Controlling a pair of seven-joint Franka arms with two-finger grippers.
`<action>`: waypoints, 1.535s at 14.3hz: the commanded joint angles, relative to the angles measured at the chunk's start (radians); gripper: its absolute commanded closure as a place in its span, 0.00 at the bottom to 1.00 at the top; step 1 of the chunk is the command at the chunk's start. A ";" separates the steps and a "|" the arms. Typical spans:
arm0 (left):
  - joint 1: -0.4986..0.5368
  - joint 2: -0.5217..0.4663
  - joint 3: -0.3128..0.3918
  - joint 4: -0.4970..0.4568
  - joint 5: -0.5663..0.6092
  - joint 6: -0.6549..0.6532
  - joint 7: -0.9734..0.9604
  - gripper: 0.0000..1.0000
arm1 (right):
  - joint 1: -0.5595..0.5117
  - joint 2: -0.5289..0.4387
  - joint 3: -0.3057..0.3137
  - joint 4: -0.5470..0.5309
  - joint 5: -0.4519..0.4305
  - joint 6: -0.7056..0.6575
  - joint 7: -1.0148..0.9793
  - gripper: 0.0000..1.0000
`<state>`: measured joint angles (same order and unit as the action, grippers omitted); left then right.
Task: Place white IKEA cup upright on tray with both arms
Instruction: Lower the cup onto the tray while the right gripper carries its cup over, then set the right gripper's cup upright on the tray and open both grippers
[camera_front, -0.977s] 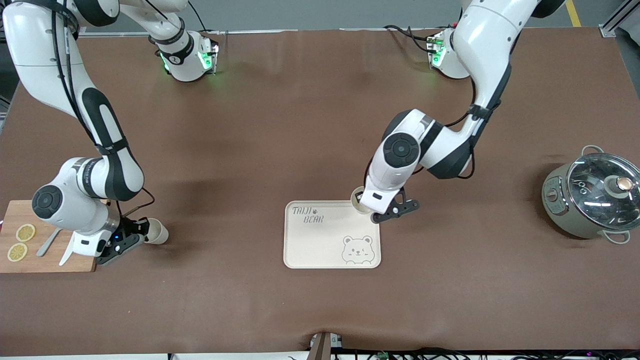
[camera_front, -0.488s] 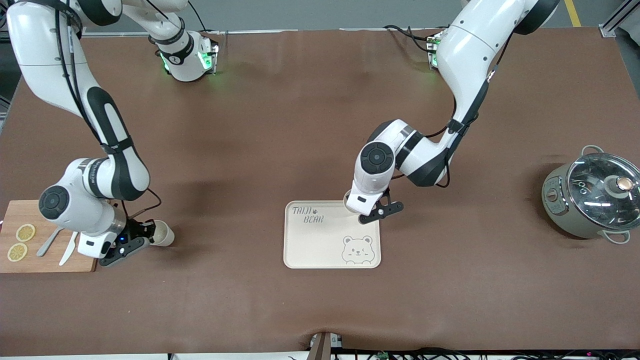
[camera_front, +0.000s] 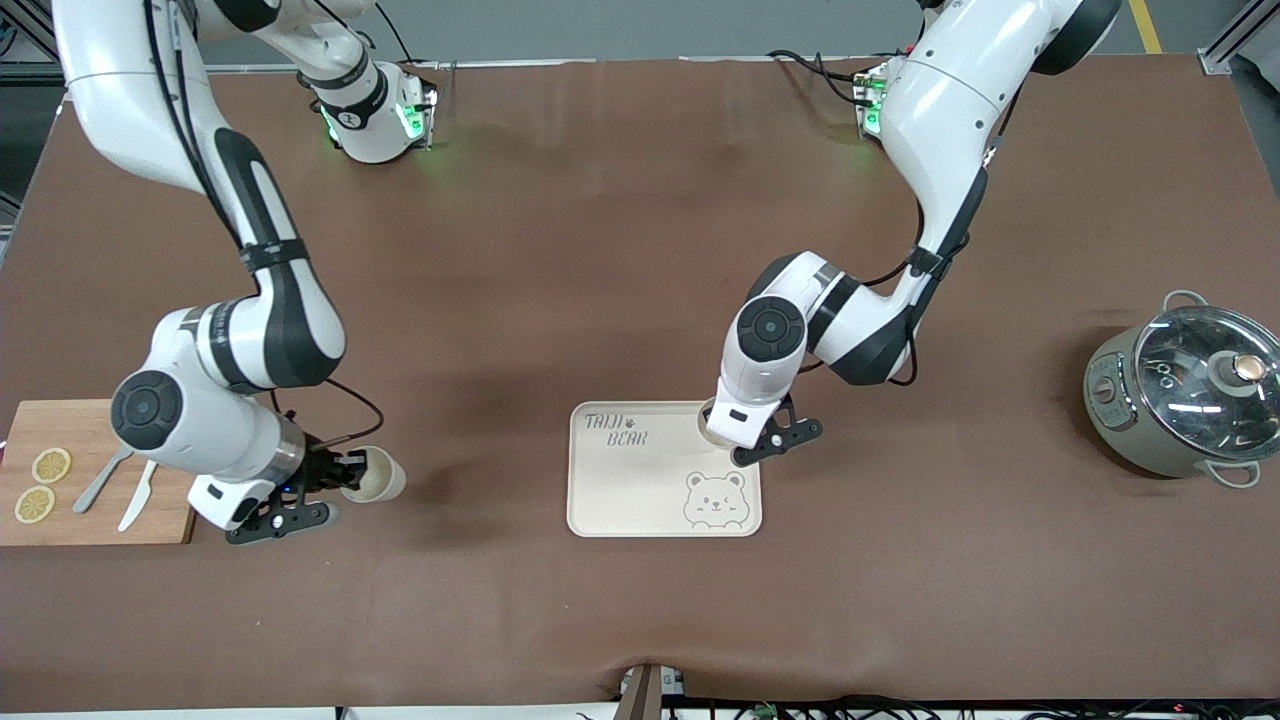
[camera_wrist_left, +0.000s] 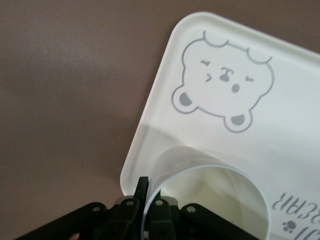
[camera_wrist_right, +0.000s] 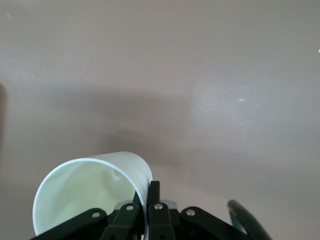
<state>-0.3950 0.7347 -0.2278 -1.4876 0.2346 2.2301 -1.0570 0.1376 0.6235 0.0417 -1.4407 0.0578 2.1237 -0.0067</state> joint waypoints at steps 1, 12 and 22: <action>0.001 0.023 0.005 0.030 0.023 0.054 -0.003 1.00 | 0.097 0.008 -0.008 0.029 0.004 -0.008 0.230 1.00; 0.001 0.074 0.013 0.026 0.022 0.143 -0.011 1.00 | 0.330 0.174 -0.011 0.175 -0.004 0.146 0.686 1.00; -0.002 0.083 0.013 0.026 0.026 0.144 -0.014 1.00 | 0.398 0.271 -0.017 0.178 -0.015 0.266 0.746 1.00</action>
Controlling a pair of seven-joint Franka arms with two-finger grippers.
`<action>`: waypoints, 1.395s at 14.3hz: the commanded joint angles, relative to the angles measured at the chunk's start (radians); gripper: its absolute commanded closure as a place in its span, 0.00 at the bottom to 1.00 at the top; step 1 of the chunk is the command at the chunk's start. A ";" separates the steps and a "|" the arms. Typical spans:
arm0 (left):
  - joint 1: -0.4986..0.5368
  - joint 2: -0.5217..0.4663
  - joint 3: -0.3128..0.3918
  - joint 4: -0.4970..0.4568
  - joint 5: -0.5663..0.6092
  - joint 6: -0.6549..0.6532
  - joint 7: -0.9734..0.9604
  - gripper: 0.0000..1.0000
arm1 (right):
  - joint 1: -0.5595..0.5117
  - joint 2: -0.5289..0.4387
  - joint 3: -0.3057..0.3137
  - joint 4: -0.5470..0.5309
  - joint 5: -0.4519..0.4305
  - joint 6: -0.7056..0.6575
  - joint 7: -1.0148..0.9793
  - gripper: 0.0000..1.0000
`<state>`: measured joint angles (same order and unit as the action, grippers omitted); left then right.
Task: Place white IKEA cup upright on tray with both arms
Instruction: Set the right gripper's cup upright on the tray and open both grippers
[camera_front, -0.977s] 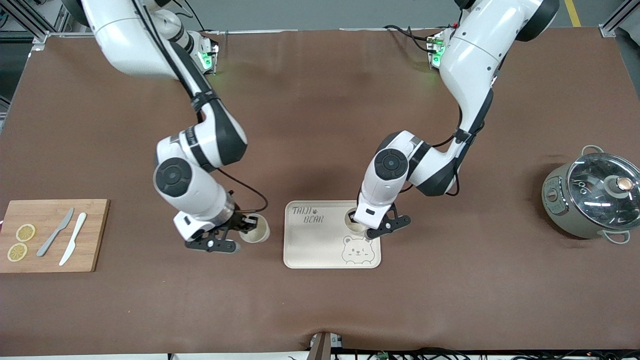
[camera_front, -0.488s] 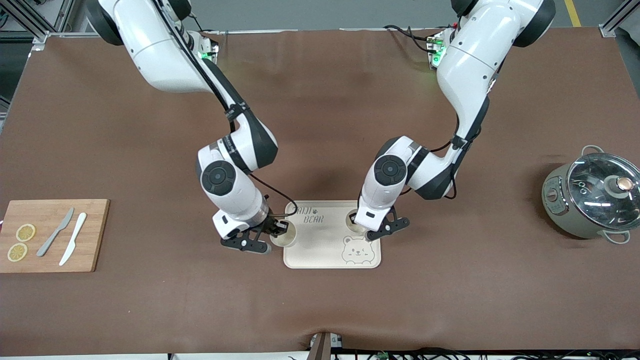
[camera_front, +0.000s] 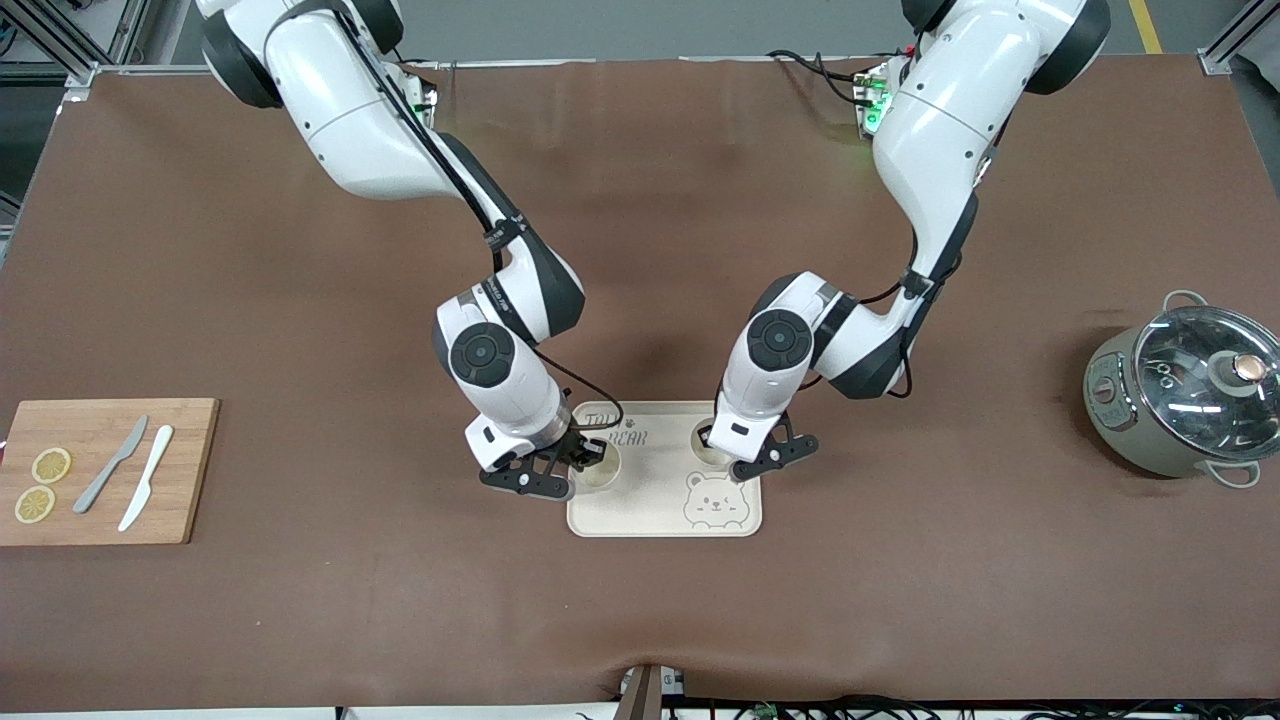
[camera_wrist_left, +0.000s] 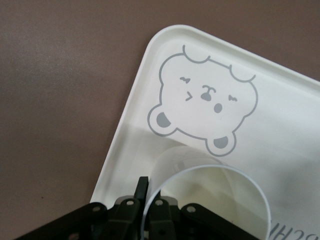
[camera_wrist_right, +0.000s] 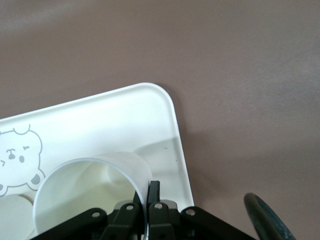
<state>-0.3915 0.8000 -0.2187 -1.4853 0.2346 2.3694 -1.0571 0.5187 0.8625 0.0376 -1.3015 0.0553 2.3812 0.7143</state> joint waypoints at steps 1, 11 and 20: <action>-0.007 0.019 0.004 0.023 0.026 0.005 -0.012 1.00 | 0.017 0.038 -0.013 0.039 -0.012 0.015 0.025 1.00; -0.010 0.005 0.007 0.023 0.061 -0.005 -0.018 0.00 | 0.021 0.044 -0.016 0.037 -0.018 0.019 0.024 0.00; 0.063 -0.163 -0.007 0.030 -0.035 -0.225 0.074 0.00 | -0.006 -0.100 -0.013 0.033 -0.035 -0.155 -0.024 0.00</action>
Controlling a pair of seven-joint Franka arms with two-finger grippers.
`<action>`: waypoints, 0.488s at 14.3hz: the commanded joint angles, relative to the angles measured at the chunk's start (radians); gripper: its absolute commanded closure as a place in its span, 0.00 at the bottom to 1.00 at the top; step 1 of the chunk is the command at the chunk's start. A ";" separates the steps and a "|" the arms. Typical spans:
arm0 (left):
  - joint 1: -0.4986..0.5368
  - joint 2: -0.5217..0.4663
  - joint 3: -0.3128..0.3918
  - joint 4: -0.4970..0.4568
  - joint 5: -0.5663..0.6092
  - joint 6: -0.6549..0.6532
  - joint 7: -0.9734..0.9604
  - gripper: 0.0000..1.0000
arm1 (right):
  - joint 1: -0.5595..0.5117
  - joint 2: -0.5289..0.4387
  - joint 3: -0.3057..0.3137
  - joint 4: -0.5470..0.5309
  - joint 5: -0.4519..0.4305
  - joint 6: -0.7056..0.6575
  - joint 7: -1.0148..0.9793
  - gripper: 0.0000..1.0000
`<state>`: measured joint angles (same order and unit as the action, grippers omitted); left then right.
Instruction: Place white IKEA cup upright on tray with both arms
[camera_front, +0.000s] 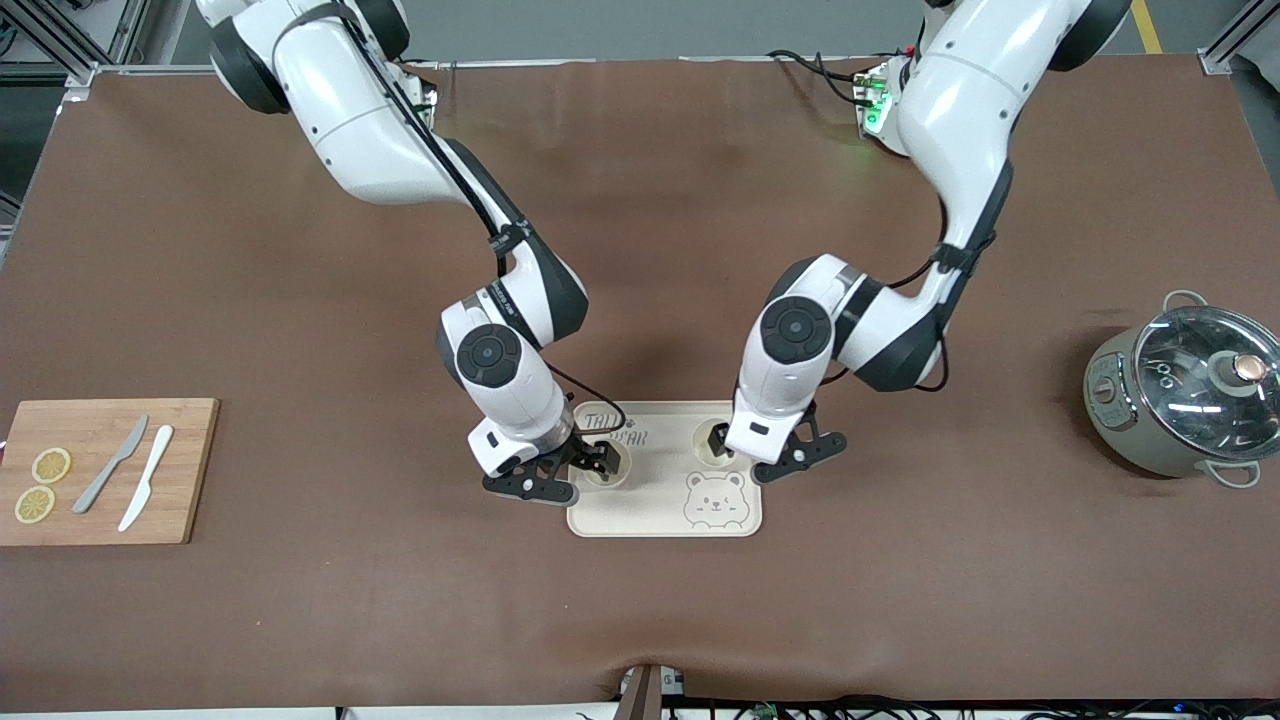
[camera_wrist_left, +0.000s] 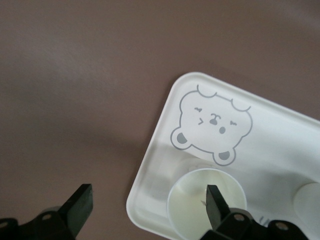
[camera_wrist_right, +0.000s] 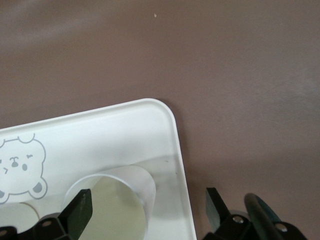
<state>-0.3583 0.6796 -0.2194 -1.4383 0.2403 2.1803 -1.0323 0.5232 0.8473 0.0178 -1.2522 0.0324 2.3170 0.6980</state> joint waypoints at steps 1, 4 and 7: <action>0.050 -0.061 -0.006 -0.017 -0.061 -0.053 0.090 0.00 | -0.014 -0.129 0.007 -0.016 -0.011 -0.155 -0.011 0.00; 0.126 -0.094 -0.006 -0.017 -0.082 -0.108 0.243 0.00 | -0.055 -0.273 0.011 -0.018 0.003 -0.357 -0.083 0.00; 0.217 -0.123 -0.006 -0.025 -0.099 -0.129 0.389 0.00 | -0.113 -0.420 0.011 -0.019 0.043 -0.563 -0.158 0.00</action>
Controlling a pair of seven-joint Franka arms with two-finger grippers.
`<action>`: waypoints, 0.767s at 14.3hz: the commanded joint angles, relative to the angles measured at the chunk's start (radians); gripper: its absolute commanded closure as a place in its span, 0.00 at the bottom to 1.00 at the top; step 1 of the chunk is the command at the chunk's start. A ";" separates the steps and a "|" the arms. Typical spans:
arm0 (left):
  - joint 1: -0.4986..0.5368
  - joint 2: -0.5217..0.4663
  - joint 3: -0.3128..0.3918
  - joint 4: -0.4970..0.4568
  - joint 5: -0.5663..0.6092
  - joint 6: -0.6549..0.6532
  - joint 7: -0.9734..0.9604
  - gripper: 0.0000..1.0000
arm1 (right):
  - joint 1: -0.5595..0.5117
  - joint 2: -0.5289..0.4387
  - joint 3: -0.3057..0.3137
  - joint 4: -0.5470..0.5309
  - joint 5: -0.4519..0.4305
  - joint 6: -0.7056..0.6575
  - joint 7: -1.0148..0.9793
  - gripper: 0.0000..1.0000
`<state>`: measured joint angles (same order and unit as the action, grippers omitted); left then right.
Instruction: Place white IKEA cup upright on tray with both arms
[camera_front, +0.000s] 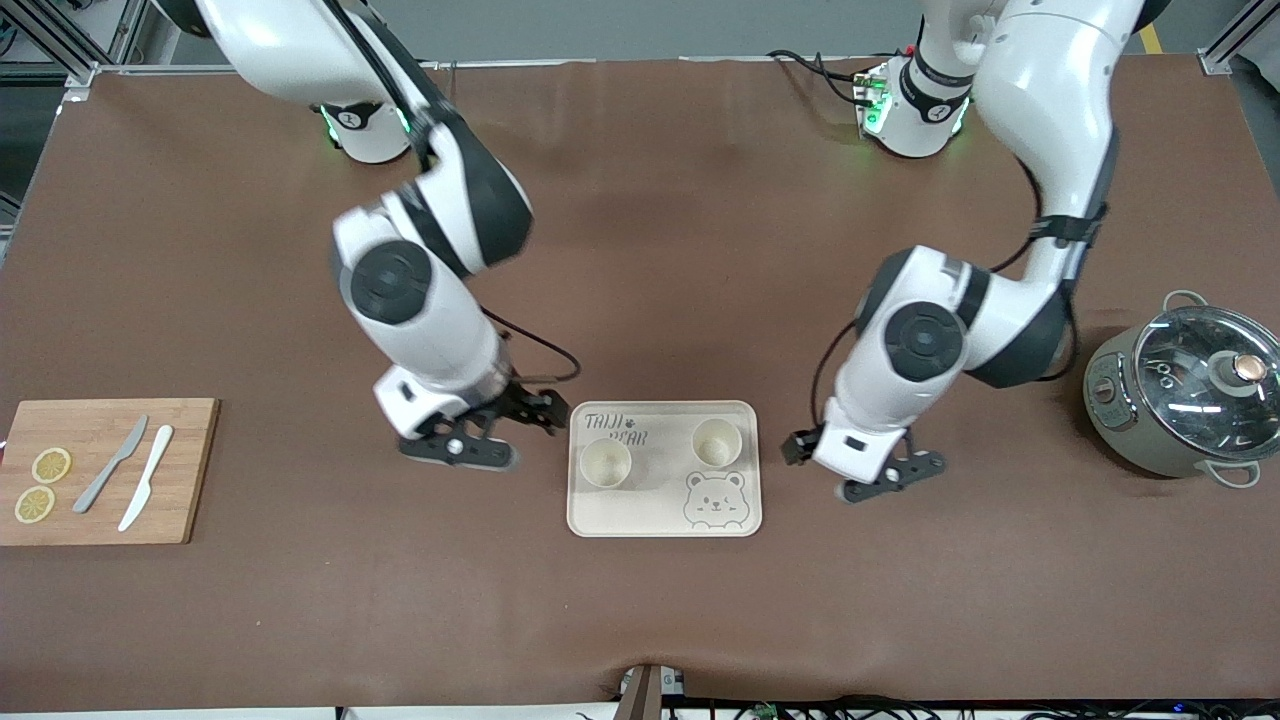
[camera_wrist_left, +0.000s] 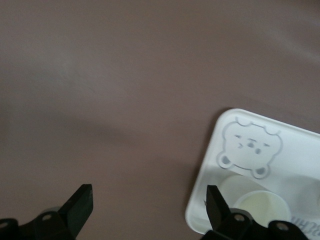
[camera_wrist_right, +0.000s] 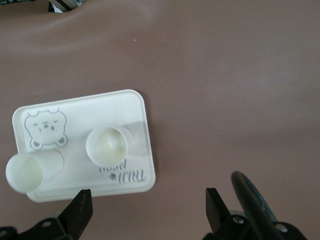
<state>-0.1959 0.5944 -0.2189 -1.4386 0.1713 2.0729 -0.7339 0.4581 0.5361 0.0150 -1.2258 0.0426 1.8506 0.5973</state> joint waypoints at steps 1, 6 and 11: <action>0.076 -0.042 -0.007 -0.028 -0.032 -0.036 0.137 0.00 | -0.074 -0.161 0.014 -0.049 0.040 -0.161 -0.073 0.00; 0.187 -0.085 -0.002 -0.028 -0.026 -0.079 0.222 0.00 | -0.313 -0.410 0.008 -0.174 0.040 -0.355 -0.394 0.00; 0.274 -0.152 -0.007 -0.028 -0.030 -0.096 0.399 0.00 | -0.507 -0.453 0.006 -0.250 -0.027 -0.318 -0.522 0.00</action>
<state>0.0462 0.4981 -0.2183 -1.4411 0.1583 1.9962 -0.4114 -0.0203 0.1033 -0.0006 -1.4178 0.0517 1.4916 0.0720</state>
